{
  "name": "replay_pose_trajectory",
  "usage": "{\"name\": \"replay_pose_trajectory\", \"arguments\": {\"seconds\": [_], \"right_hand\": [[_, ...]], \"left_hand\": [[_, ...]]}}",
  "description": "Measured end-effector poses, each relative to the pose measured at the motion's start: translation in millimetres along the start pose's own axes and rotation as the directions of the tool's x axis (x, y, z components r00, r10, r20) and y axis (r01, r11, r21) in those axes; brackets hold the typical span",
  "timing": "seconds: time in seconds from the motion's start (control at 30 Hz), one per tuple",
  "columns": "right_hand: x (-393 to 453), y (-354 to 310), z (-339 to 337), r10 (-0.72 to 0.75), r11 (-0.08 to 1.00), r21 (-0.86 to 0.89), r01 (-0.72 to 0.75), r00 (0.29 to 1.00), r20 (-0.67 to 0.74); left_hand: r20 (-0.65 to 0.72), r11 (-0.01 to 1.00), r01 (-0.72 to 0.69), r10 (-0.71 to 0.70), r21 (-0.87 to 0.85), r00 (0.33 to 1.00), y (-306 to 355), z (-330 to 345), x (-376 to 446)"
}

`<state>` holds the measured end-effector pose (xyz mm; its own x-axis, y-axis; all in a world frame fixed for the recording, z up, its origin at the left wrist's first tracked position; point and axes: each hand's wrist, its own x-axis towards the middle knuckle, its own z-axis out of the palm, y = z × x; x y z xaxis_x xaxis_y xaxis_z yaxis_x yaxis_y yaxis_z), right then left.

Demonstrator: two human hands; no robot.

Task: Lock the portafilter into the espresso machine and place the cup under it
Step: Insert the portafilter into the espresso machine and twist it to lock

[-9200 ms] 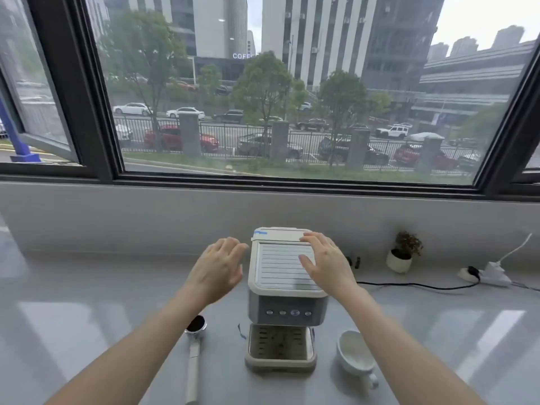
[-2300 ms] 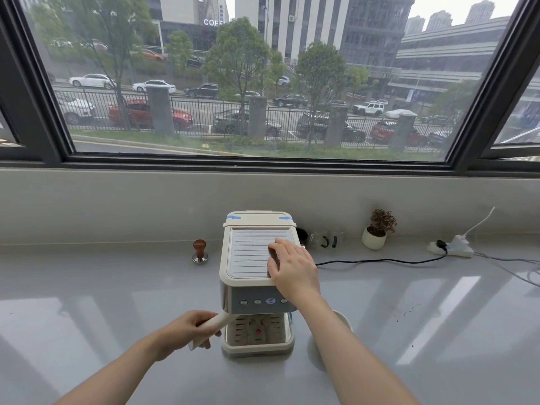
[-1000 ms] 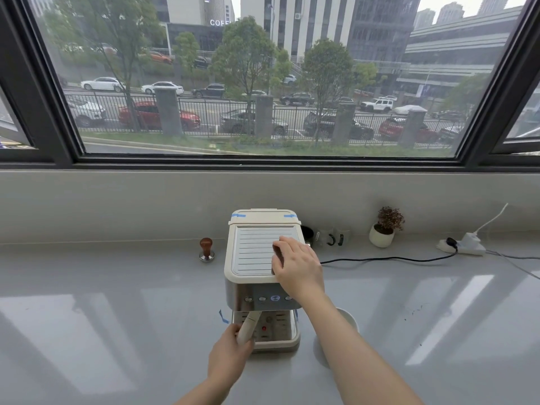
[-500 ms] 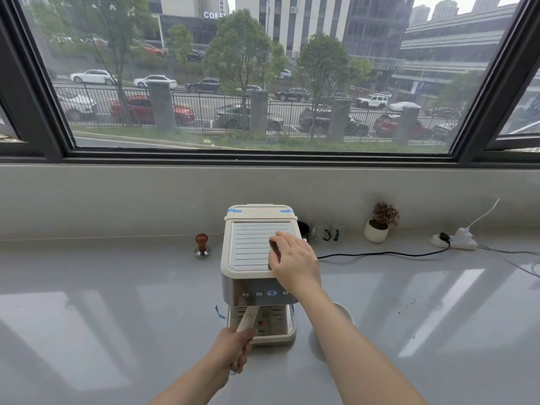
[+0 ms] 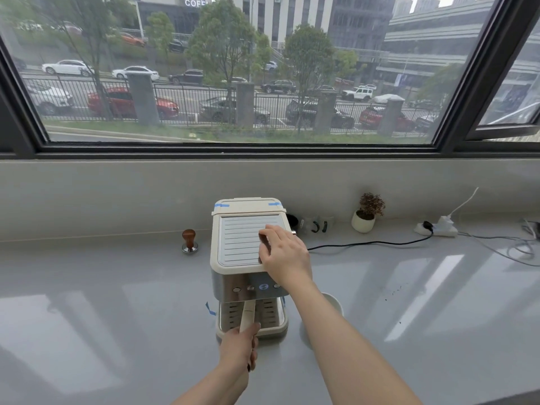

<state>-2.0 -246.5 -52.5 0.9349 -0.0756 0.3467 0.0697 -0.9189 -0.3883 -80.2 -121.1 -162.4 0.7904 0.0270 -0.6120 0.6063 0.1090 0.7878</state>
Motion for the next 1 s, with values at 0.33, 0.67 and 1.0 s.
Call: {"name": "replay_pose_trajectory", "arguments": {"seconds": [0.33, 0.67, 1.0], "right_hand": [[1, 1, 1, 0.029, 0.999, 0.022, -0.029, 0.999, -0.015], [0, 1, 1, 0.031, 0.999, 0.016, -0.031, 0.999, 0.011], [1, 0, -3, 0.038, 0.999, 0.012, -0.039, 0.999, 0.03]], "left_hand": [[-0.037, 1.0, 0.008, -0.008, -0.004, 0.999, -4, 7, 2], [0.035, 0.998, 0.032, -0.034, 0.056, 0.999, 2, 2, -1], [0.226, 0.983, 0.183, -0.179, 0.006, 0.957, 9, -10, 1]]}}
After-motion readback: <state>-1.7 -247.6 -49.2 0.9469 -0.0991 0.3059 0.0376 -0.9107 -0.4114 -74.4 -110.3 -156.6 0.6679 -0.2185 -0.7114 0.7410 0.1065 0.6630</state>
